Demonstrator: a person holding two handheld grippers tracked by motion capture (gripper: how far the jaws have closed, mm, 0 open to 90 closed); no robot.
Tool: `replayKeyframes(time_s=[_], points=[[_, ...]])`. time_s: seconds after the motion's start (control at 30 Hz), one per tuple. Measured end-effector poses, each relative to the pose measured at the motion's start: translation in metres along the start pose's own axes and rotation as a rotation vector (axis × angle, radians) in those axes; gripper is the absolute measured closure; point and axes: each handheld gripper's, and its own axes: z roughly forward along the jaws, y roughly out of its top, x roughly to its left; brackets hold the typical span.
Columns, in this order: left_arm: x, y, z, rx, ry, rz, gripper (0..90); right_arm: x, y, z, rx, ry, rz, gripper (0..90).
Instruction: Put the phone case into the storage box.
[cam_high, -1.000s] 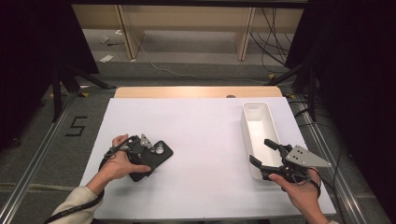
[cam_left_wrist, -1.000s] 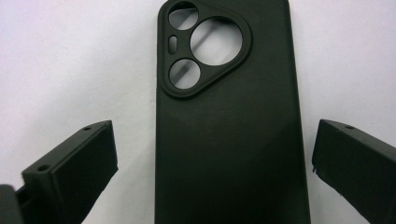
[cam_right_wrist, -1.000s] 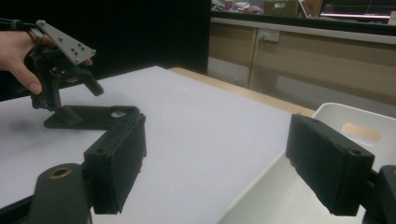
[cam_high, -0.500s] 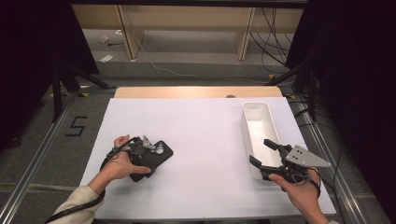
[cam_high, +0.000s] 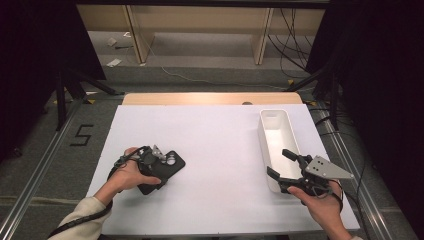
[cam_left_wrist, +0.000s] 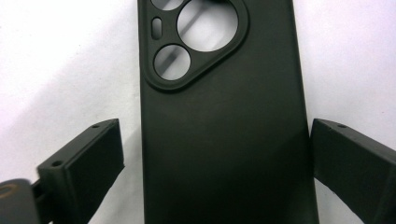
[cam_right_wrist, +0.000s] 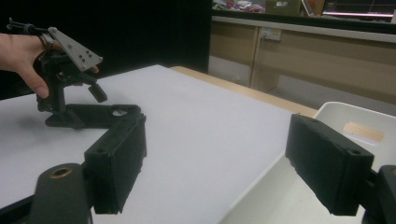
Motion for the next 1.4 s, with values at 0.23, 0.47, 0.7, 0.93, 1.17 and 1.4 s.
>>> replayKeyframes(time_s=[0.23,0.47,0.7,0.93,1.17,1.4], points=[[0.0029,-0.0003,0.0013,-0.002,-0.029,-0.009,4.7,0.0000,0.0000,0.0001,0.001,0.001,-0.003,21.5],[0.0066,-0.0005,0.0025,0.001,-0.066,-0.020,6.4,0.0000,-0.0001,0.0004,0.003,0.001,-0.004,21.5],[0.0084,-0.0002,0.0033,0.008,-0.080,-0.031,6.8,0.0002,0.0001,0.0003,0.004,0.002,-0.004,21.4],[0.0076,-0.0001,0.0026,0.005,-0.085,-0.029,8.7,0.0005,0.0001,0.0002,0.005,0.003,-0.004,21.4],[0.0078,-0.0001,0.0017,0.003,-0.089,-0.033,11.9,0.0008,0.0001,0.0003,0.006,0.003,-0.003,21.5],[0.0081,-0.0005,0.0010,0.003,-0.087,-0.034,13.1,0.0010,0.0002,0.0002,0.005,0.004,-0.004,21.4]])
